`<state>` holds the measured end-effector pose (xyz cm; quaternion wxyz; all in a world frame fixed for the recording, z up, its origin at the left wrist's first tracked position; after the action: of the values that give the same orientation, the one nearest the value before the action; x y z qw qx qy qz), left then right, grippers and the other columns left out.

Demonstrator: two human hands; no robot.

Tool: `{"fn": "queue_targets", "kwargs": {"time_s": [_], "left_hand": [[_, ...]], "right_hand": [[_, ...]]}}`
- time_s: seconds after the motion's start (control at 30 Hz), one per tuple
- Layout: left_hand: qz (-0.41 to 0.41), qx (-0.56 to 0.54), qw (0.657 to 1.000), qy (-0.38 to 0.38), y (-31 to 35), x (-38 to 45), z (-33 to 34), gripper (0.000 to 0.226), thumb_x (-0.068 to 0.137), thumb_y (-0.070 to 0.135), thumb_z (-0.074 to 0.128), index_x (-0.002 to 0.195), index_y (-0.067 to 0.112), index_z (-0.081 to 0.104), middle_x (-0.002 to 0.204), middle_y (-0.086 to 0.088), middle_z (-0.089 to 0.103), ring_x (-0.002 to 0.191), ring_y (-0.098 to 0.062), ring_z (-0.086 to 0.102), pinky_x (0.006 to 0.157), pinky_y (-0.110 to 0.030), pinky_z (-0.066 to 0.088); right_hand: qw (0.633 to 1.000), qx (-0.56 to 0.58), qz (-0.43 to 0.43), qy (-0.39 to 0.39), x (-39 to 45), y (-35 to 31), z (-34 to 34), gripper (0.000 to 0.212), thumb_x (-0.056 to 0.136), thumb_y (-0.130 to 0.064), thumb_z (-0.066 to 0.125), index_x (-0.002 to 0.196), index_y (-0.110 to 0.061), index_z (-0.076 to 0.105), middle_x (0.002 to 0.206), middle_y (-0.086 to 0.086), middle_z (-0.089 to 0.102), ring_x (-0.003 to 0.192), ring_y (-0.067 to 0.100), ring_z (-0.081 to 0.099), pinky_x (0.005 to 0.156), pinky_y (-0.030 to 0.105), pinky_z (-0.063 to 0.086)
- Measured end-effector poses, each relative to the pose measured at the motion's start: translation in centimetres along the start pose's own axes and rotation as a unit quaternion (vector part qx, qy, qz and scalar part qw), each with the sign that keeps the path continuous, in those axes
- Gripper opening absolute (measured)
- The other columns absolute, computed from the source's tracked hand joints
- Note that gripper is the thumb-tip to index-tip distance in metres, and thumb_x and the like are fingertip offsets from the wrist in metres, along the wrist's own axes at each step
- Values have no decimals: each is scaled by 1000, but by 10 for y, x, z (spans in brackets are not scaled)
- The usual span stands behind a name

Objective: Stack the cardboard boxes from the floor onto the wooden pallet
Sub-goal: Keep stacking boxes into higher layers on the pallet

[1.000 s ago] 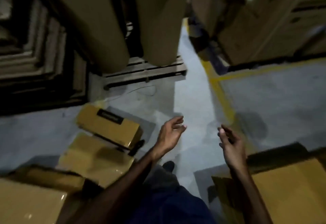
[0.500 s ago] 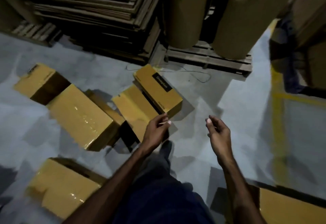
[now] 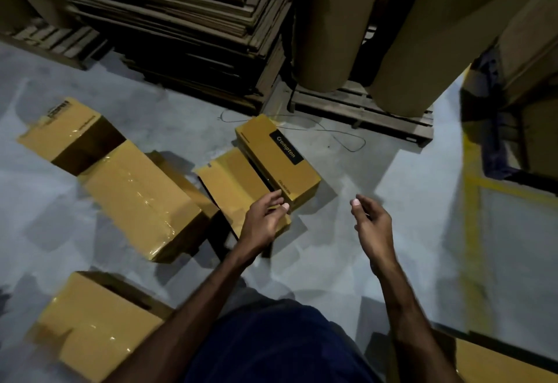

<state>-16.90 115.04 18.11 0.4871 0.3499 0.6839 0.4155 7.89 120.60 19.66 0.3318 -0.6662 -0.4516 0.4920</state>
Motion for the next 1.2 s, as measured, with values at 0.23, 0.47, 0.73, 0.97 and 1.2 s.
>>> {"fn": "queue_targets", "kwargs": {"time_s": [0.23,0.47,0.73,0.97,1.2], "left_hand": [[-16,-38,999,22,-10,57,-54,47,103,26,67,149,19,58,135,2,67,124,-13,62,109,-45,51],[-52,-51,997,16,-14,114,-62,46,102,24,69,147,18,59,139,0,66,126,-14,61,109,-33,48],[-104,-42,991,68,-11,195,-26,48,102,23,69,148,13,58,141,-5,65,130,-18,61,113,-36,48],[-200,-32,970,131,-31,302,49,52,103,24,68,152,14,53,143,-6,63,115,-13,63,74,-4,45],[-254,-11,960,116,-113,432,114,66,103,42,64,161,24,39,164,-4,43,145,-26,48,116,-45,45]], "right_hand": [[998,-44,-1,-38,18,-21,74,48,103,-43,64,146,-22,60,142,-1,66,128,16,63,111,53,51],[994,-78,22,-69,57,-29,109,46,103,-43,65,144,-22,62,140,-1,67,127,17,64,110,54,51],[984,-107,45,-137,180,-31,114,43,105,-38,63,142,-17,62,135,0,69,125,17,65,110,53,51],[954,-185,54,-229,352,-13,110,36,104,-34,65,135,-15,66,130,3,71,122,19,67,109,50,53],[918,-288,54,-267,519,77,156,42,88,-52,67,119,-24,74,116,1,77,110,23,72,100,51,56]]}}
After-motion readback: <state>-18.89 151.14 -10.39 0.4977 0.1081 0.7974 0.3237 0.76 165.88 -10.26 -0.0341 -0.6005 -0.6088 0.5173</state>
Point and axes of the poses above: each hand's wrist, its own x-axis towards the middle knuckle, its own z-axis out of the palm, y = z × x, the point moved 3 cm from there along x, towards the middle knuckle
